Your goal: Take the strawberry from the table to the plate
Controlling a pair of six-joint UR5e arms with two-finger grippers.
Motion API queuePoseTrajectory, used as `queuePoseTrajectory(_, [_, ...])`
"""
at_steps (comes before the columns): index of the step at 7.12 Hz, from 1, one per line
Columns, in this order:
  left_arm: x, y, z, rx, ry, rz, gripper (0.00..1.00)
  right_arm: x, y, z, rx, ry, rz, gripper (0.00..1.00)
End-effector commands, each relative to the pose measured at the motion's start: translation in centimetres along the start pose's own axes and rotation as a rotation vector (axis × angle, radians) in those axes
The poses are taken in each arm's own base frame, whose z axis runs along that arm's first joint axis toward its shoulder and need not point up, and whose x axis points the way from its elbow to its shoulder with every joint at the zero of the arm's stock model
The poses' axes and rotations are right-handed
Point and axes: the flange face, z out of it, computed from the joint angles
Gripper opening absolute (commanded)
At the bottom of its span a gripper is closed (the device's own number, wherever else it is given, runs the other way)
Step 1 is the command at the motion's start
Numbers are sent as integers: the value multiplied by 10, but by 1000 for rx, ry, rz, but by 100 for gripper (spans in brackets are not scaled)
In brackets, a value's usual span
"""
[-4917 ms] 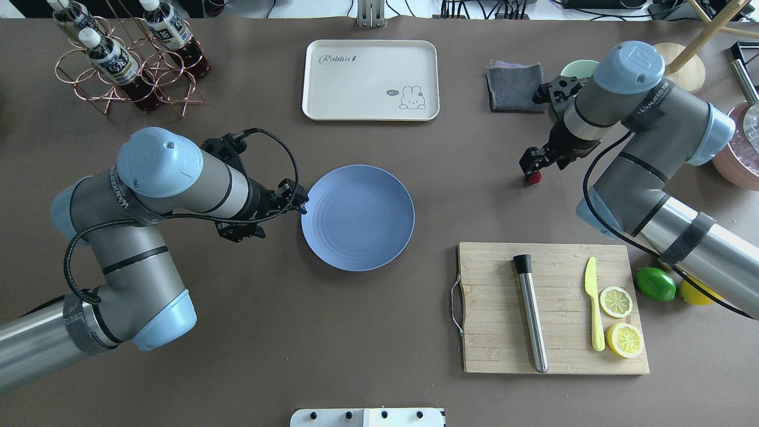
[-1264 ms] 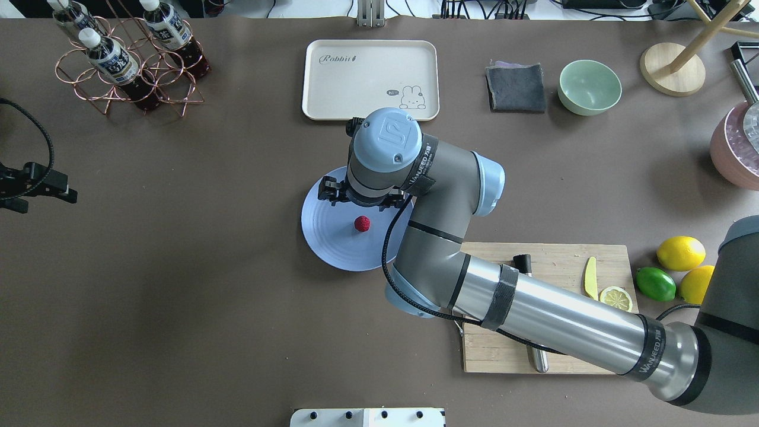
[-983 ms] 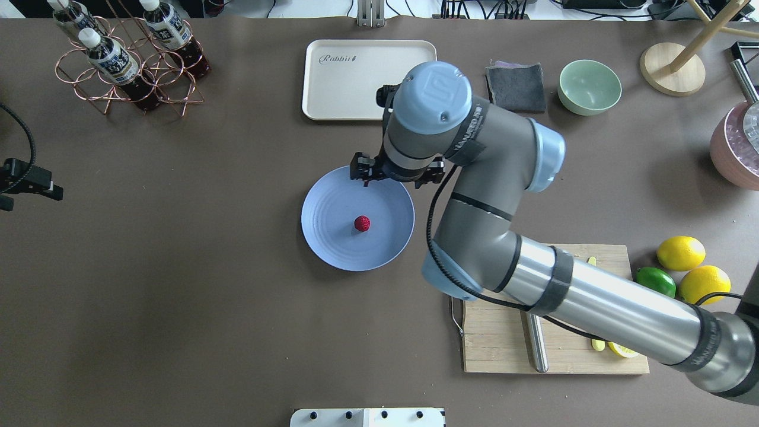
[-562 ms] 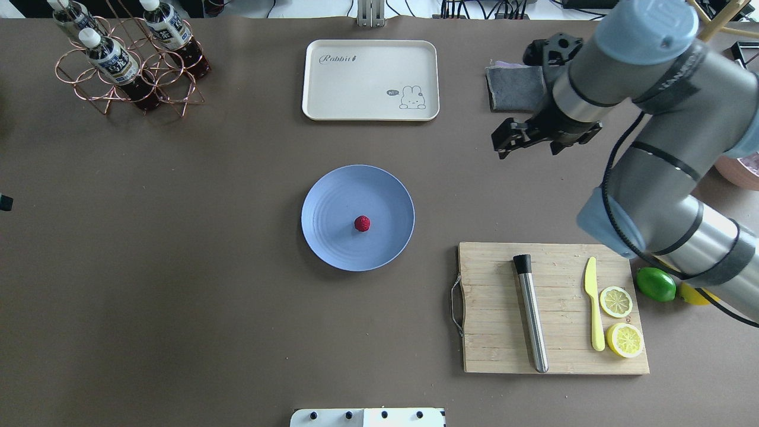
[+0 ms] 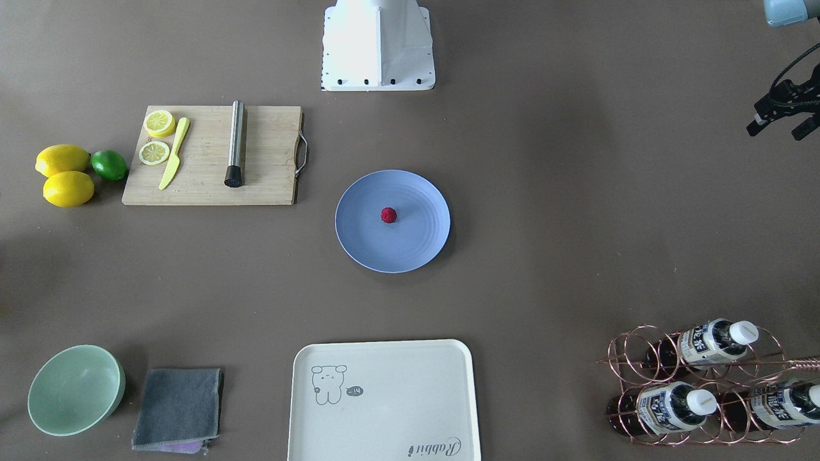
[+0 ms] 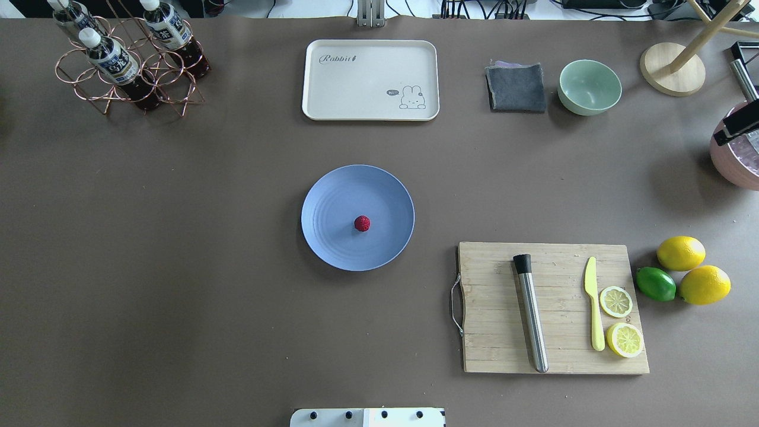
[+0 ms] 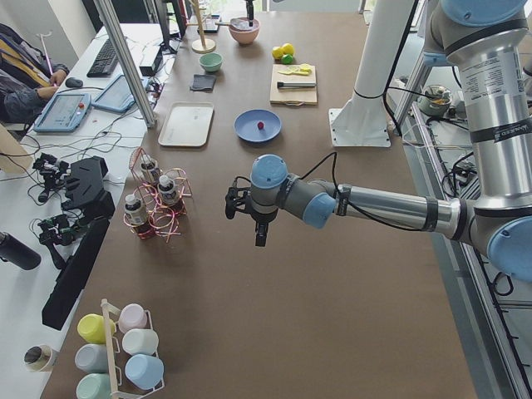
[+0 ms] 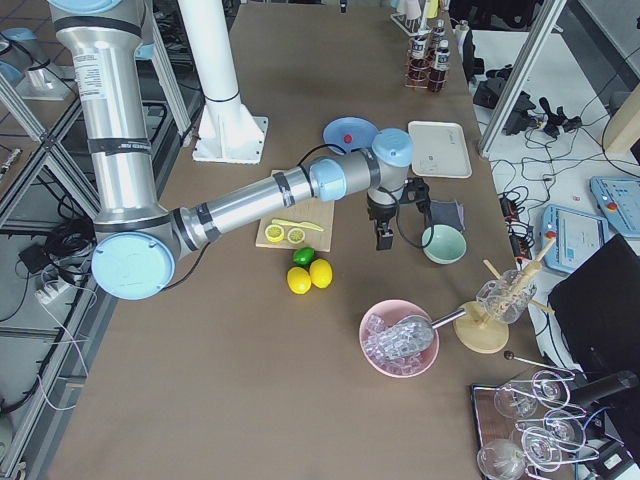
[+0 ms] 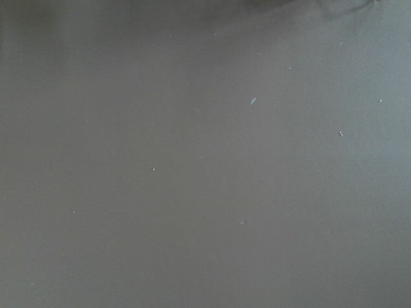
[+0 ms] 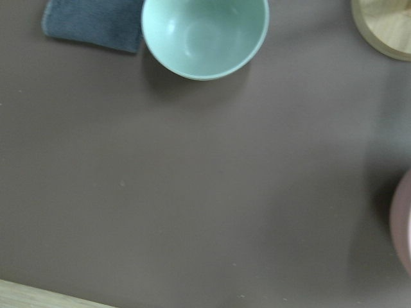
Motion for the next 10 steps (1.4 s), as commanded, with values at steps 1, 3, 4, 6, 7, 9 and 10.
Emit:
queuePoseTrajectory(1, [-46,-4,-30,-40,-31,43,96,120,40,4,-21,5,-43,100])
queuePoseTrajectory(3, [-48,-16,-35,-52,-38,83,97,145,62,0,-16,12,4,100])
queuePoseTrajectory(4, [-51,-19,-31,-58,-47,83,97,159,73,7,-30,10,-1,100])
queuePoseTrajectory(6, [-56,-14,-35,-54,-86,99,97,164,78,-2,-19,10,12,100])
queuePoseTrajectory(7, [-67,-20,-22,-77,-89,85,97,158,74,-16,-2,13,13,100])
queuePoseTrajectory(9, [-57,-14,-44,-38,-93,94,97,154,83,-17,-14,10,28,100])
queuePoseTrajectory(10, [-62,-12,-42,-41,-93,89,97,154,83,-17,-14,11,34,100])
